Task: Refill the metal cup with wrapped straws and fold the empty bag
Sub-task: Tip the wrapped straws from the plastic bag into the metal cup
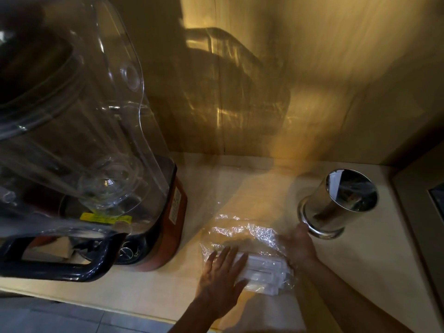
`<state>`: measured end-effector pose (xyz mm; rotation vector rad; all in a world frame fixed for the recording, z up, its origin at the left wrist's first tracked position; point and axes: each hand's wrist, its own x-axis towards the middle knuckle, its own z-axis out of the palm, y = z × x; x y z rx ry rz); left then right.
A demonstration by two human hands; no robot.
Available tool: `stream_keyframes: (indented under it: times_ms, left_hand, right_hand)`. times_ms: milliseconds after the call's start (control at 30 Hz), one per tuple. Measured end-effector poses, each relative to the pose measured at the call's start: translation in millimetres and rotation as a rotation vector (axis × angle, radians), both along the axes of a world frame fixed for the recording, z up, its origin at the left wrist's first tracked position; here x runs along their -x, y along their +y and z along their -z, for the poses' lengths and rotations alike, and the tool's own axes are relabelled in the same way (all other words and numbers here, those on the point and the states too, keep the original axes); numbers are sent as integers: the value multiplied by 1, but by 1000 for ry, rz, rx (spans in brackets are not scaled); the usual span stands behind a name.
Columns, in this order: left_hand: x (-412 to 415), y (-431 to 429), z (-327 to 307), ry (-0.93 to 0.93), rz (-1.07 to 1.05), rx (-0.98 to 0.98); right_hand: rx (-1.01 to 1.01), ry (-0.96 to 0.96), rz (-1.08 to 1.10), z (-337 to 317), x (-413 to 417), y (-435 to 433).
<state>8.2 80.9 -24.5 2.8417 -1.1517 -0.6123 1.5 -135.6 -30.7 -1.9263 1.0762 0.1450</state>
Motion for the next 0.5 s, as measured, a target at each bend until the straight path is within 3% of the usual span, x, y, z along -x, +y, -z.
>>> stream_keyframes:
  times_ms: [100,167,300,433,500]
  left_hand:
    - [-2,6,11,-11,6,58]
    - [-4,8,13,77,-5,132]
    - [-16,2,-6,38,-29,302]
    - [-52,-38,-67,-227,9,626]
    - [-70,-60,-105,-285,128,692]
  right_hand:
    - [-158,-85,22,3,0,0]
    - [-187,-182,-19,2,-1,0]
    - [-77,-301,-249,-22,-11,-2]
    - [55,-330,-457,-59,-24,-3]
    - [171,-330,-561,-79,-28,0]
